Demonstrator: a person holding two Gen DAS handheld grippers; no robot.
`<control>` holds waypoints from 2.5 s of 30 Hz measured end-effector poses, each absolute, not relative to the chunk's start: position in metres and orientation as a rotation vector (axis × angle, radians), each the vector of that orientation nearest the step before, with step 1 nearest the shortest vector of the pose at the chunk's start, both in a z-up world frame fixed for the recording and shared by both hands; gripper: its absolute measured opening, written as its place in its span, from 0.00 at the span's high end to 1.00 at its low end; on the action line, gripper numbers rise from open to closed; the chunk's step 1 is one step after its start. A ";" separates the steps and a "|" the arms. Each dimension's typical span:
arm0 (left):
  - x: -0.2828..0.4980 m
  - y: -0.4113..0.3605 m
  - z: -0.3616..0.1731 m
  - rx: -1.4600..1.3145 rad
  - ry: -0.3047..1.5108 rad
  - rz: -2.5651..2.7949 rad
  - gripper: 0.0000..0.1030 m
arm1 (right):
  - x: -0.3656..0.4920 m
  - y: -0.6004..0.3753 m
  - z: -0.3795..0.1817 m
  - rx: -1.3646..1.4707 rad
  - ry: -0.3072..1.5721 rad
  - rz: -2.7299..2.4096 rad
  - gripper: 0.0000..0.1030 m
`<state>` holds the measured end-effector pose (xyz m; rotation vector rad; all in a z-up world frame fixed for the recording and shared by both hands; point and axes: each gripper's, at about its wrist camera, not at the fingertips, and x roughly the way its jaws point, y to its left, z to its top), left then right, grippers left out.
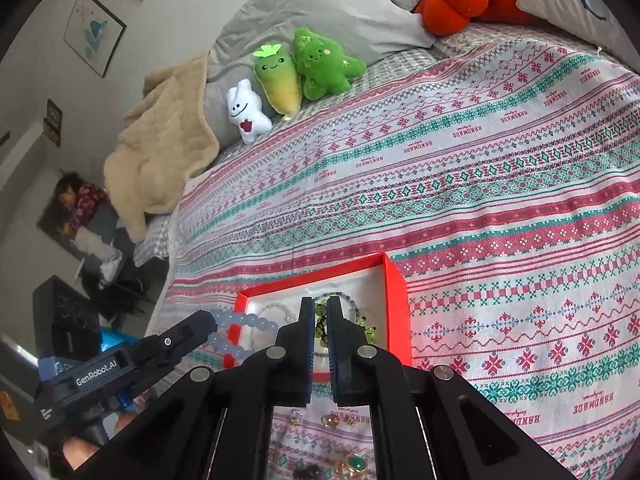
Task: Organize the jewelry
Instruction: 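Lower both bracelets into the red box and open both tools, then grasp the black hair clip with the left tool while the right tool grasps the green-gem ring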
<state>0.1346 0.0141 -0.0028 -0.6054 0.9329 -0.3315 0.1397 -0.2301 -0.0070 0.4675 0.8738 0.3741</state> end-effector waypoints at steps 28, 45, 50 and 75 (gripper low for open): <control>0.111 0.021 -0.003 -0.495 0.981 -0.271 0.67 | 0.116 -0.240 -0.008 0.459 0.921 0.366 0.49; 0.066 0.000 -0.018 -0.375 1.082 -0.273 0.52 | 0.101 -0.251 -0.019 0.389 1.022 0.306 0.49; 0.051 -0.018 -0.022 -0.298 1.107 -0.266 0.51 | 0.097 -0.244 -0.024 0.346 1.055 0.308 0.49; 0.035 -0.074 -0.060 -0.109 1.182 -0.241 0.51 | 0.088 -0.221 -0.035 0.174 1.113 0.305 0.47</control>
